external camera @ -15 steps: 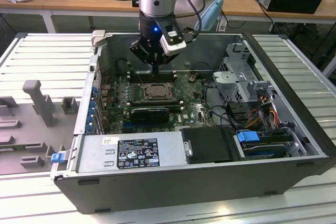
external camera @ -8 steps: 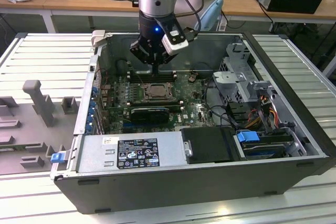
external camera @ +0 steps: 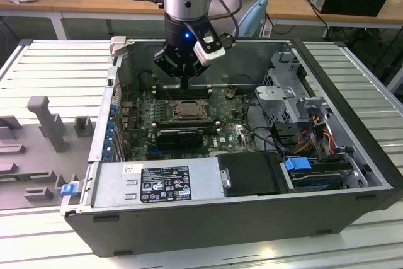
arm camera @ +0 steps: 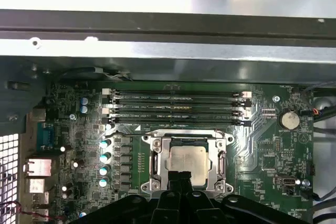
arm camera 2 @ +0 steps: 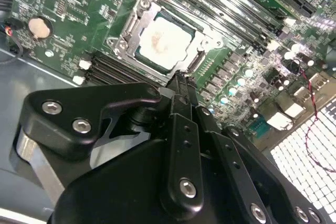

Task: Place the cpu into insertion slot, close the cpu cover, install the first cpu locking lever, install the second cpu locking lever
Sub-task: 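Install the first cpu locking lever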

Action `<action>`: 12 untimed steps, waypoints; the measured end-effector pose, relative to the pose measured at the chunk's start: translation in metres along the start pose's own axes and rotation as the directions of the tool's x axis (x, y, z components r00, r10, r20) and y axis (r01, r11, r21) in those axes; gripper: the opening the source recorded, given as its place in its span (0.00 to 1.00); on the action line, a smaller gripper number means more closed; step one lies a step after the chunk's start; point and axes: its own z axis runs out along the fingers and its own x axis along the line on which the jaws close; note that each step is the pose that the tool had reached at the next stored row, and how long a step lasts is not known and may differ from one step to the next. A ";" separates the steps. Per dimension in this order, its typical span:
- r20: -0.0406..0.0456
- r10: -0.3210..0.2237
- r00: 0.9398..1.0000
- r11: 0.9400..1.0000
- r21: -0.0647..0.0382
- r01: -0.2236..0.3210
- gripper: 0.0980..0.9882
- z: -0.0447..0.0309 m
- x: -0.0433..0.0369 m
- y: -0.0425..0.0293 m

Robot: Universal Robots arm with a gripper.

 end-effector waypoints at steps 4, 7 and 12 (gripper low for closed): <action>0.001 -0.001 1.000 1.000 -0.003 0.001 0.01 0.0017 0.0223 0.0003; 0.002 -0.001 1.000 1.000 -0.003 0.001 0.01 0.0044 0.0437 0.0020; 0.002 -0.001 1.000 1.000 -0.003 0.001 0.01 0.0115 0.0645 0.0164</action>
